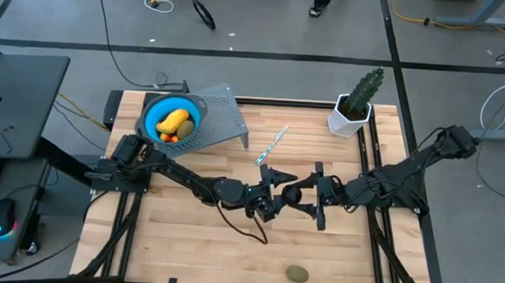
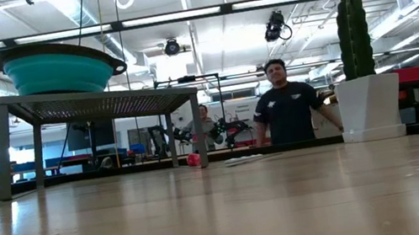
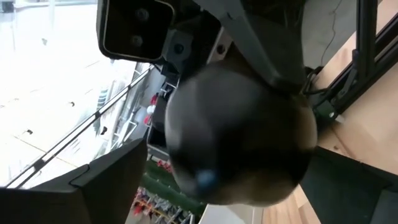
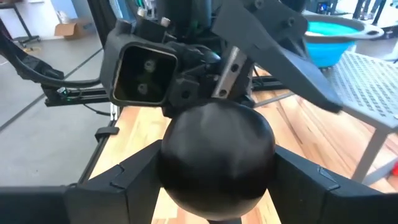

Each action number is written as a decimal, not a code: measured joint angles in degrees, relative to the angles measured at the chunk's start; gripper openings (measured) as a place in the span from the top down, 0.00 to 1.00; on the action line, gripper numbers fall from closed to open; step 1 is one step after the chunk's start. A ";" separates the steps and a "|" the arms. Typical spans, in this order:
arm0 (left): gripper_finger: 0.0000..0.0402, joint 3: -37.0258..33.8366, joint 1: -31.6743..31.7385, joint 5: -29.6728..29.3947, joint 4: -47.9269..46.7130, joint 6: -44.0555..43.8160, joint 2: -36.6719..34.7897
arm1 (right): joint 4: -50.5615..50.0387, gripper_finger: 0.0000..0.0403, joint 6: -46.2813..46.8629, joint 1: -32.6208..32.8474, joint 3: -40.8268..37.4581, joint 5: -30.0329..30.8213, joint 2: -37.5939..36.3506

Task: Pick & Place Fruit
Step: Put the black plum into the blue strainer bowl

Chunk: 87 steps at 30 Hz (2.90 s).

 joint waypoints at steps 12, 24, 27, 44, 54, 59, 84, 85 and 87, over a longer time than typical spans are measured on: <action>0.01 0.00 -0.59 2.11 0.53 6.82 0.00 | 0.55 0.36 2.34 -1.88 0.01 2.71 0.52; 0.13 0.00 -0.55 1.86 0.53 7.71 0.00 | -0.17 0.36 2.53 -1.88 0.01 0.79 0.54; 0.15 0.00 -0.63 3.30 1.17 7.57 -0.02 | -0.98 0.36 2.54 -1.88 0.01 1.11 0.54; 0.18 0.00 -0.68 2.24 0.87 7.94 -0.09 | -0.59 0.36 2.78 -1.90 0.01 -0.37 0.54; 0.29 0.00 -0.68 1.93 0.74 8.37 -0.09 | -0.50 0.36 2.75 -1.91 0.01 -0.68 0.52; 0.32 0.00 -0.78 2.25 0.81 8.10 -0.09 | -0.62 0.36 2.76 -1.92 0.03 -1.06 0.49; 0.33 0.02 -1.55 -1.98 -3.72 -12.98 -3.17 | -1.21 0.19 -1.11 -1.75 0.03 -0.31 -4.65; 0.33 0.02 -1.61 -2.82 -3.93 -13.12 -3.46 | -1.70 0.19 -1.15 -1.75 0.03 -0.32 -5.50; 0.32 0.02 -1.88 -6.51 -4.29 -12.75 -4.02 | -4.46 0.19 -0.50 -1.63 0.03 -0.31 -7.30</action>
